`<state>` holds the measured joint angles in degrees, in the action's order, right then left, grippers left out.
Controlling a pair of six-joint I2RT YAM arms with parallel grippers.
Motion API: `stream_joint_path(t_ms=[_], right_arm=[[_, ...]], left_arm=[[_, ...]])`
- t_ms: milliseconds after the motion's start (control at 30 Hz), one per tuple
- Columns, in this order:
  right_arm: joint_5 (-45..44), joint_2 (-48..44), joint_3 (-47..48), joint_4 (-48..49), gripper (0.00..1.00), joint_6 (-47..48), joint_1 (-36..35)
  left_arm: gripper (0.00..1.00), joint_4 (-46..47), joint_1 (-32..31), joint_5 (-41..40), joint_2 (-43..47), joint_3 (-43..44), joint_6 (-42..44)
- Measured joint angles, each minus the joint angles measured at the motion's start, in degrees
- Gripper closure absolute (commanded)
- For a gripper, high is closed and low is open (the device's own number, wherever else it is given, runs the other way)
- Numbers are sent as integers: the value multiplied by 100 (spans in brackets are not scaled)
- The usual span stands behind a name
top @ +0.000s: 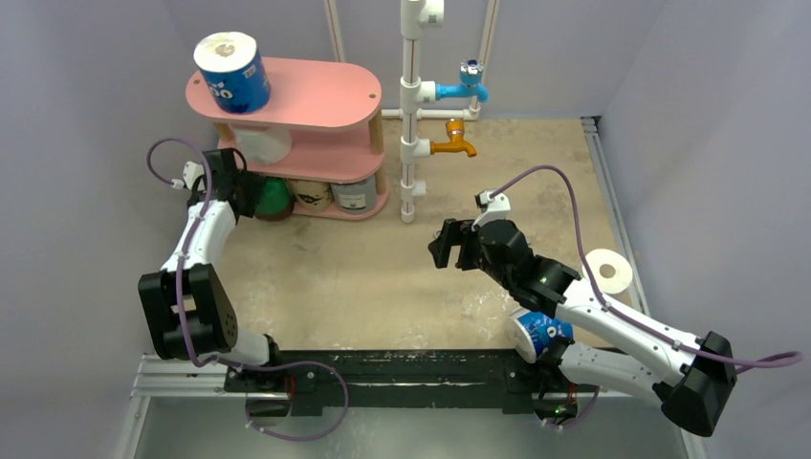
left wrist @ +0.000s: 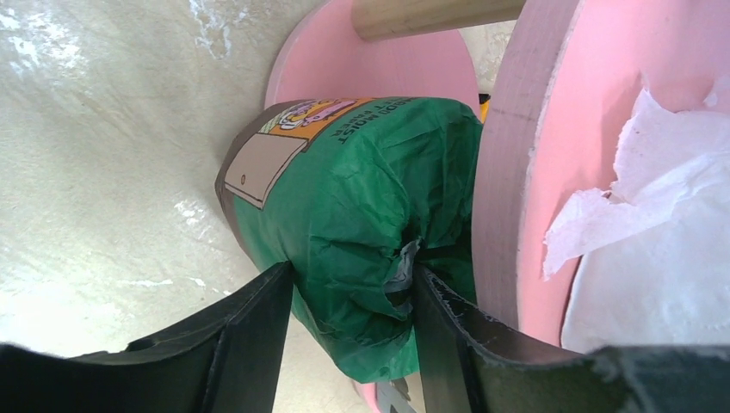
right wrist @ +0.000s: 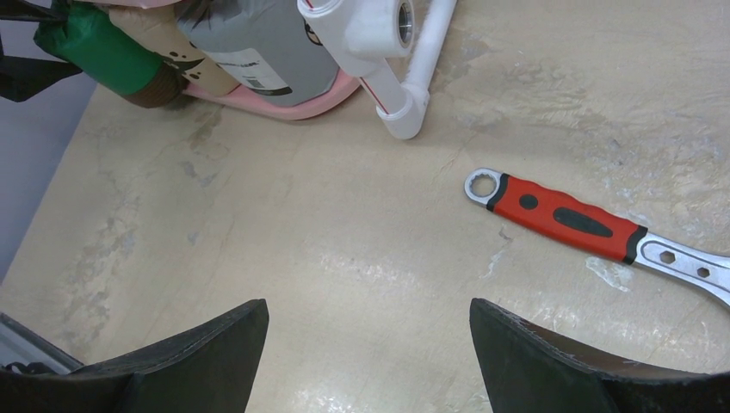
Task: Place and organize the paper towels onto the shelf
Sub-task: Place the paper towel on the shelf.
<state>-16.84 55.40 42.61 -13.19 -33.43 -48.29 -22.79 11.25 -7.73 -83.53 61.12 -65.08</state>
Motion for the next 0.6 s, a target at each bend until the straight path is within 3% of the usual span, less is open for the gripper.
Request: stream_joint_path(t_ms=[333, 600], right_arm=[[-2, 2, 0, 35, 12, 2, 0], [-4, 9, 0, 37, 12, 0, 0]], left_arm=[[49, 772, 74, 284, -140, -295, 17], [43, 1449, 101, 544, -428, -295, 31]])
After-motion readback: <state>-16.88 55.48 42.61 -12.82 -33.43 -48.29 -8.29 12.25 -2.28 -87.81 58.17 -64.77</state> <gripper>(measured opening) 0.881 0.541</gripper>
